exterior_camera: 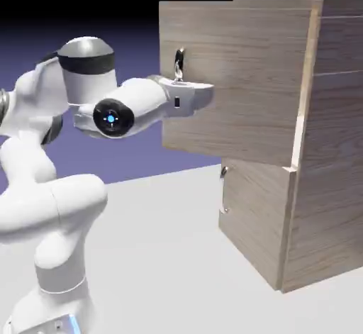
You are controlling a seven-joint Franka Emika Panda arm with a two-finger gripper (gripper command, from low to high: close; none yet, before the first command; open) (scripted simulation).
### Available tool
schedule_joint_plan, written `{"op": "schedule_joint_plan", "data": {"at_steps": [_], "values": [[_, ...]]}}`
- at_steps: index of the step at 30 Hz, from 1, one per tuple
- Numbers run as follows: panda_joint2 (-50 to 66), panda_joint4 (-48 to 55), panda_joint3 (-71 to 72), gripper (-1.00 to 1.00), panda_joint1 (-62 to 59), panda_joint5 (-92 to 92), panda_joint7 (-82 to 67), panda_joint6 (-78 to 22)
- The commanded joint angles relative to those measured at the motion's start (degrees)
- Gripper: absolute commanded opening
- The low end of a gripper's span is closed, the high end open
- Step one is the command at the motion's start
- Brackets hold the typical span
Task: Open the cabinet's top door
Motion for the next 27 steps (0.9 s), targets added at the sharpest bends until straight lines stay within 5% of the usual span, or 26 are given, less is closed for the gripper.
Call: {"op": "schedule_joint_plan", "data": {"at_steps": [1, 27], "values": [[-2.1, 0.8, -0.6, -1.00, -0.7, -1.6, -1.5, -1.8], [-56.1, 38.2, -1.1, -1.00, -5.7, -42.6, -34.8, -24.9]]}}
